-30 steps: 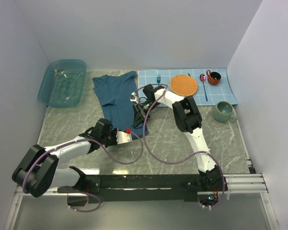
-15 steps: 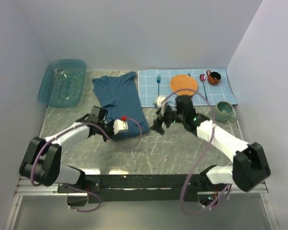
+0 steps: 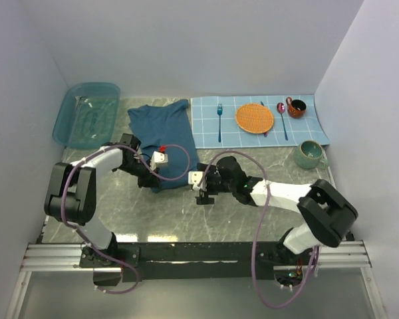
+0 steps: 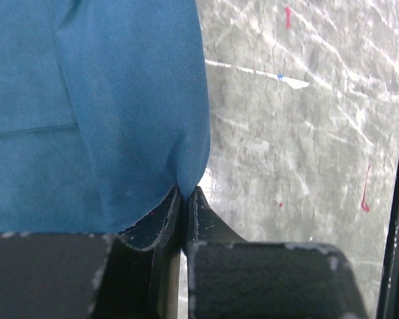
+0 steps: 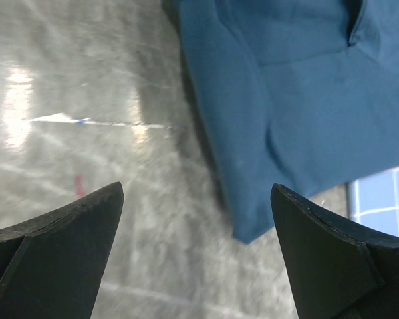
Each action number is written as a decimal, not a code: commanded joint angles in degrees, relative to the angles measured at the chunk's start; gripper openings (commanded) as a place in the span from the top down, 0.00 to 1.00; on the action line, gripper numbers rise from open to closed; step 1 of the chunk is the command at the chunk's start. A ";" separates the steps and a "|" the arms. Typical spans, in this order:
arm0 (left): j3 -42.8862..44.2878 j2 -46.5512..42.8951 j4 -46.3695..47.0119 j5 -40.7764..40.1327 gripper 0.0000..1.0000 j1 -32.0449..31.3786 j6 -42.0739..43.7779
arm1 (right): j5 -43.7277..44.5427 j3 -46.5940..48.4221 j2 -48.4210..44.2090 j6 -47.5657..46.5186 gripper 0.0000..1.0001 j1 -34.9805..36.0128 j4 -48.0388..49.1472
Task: Roll the t-shirts
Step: Roll the T-shirt to the center of the board.
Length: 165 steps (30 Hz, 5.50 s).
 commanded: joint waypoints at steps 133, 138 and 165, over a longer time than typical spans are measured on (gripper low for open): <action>-28.24 -30.34 29.18 -23.23 0.34 -19.38 -0.44 | -32.14 88.47 68.86 -1.70 0.98 -10.56 -94.14; -30.61 -27.54 32.44 -28.59 0.35 -20.87 0.27 | -31.97 87.33 68.59 -2.40 0.98 -10.39 -94.23; -4.52 -10.31 6.96 -1.54 0.99 -11.30 -15.64 | -0.28 4.35 -8.23 11.52 0.01 -11.19 -4.33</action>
